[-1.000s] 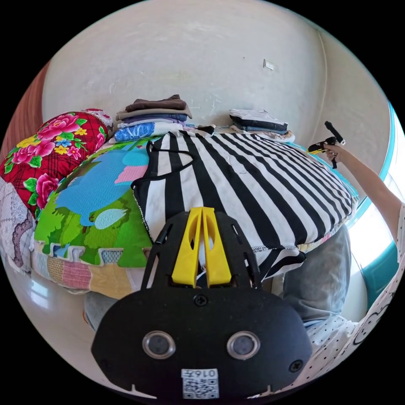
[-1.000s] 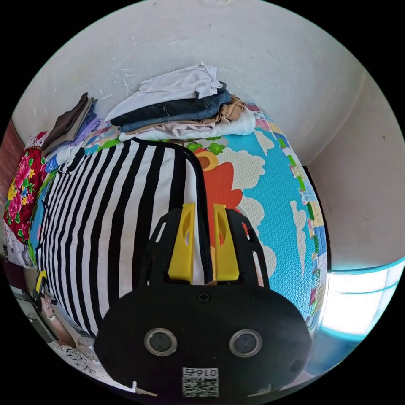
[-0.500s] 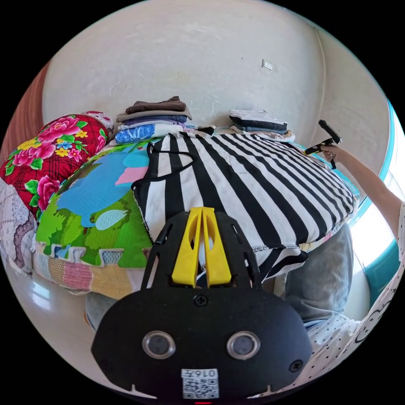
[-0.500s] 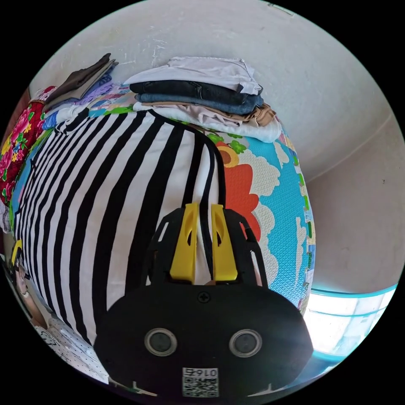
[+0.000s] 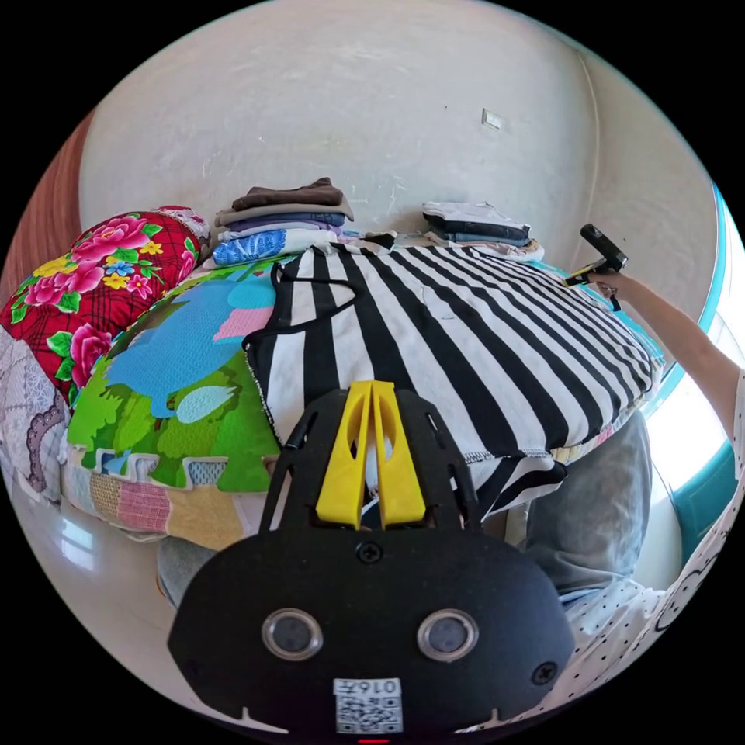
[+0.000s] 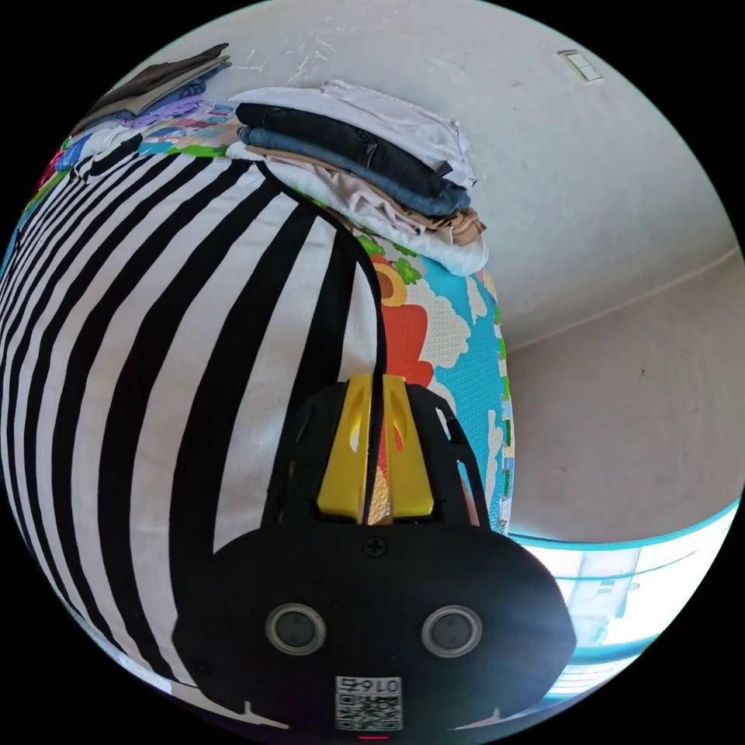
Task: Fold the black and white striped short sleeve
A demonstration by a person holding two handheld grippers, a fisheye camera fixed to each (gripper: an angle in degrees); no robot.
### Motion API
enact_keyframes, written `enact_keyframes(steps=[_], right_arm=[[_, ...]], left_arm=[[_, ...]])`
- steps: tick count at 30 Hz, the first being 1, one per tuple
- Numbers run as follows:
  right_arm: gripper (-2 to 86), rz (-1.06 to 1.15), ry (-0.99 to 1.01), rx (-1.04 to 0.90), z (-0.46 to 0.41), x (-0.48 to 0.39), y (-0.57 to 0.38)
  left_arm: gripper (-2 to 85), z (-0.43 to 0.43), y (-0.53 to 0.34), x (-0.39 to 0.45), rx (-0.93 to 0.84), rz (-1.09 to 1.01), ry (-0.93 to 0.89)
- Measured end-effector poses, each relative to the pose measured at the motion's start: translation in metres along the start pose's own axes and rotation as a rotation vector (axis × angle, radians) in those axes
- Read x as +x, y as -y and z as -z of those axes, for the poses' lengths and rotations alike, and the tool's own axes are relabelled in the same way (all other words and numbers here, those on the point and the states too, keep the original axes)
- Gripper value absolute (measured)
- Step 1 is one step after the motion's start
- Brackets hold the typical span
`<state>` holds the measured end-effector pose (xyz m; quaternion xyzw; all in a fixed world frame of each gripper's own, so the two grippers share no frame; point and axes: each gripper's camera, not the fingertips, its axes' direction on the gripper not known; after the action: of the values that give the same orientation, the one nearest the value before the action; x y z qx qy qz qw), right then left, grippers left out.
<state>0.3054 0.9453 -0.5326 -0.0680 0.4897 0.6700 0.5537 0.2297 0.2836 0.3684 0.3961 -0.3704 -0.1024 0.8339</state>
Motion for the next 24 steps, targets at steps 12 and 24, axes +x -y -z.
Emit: enact_keyframes(steps=[12,24], right_arm=[[2.5,-0.269,0.148,0.133,0.077,0.028,-0.061],[6.7,0.479,0.843,0.685,0.27,-0.214,-0.293]], left_arm=[[-1.0,0.008,-0.002,0.002,0.003,-0.003,-0.013],[-0.8,0.071,-0.04,-0.017,0.014,-0.052,-0.035]])
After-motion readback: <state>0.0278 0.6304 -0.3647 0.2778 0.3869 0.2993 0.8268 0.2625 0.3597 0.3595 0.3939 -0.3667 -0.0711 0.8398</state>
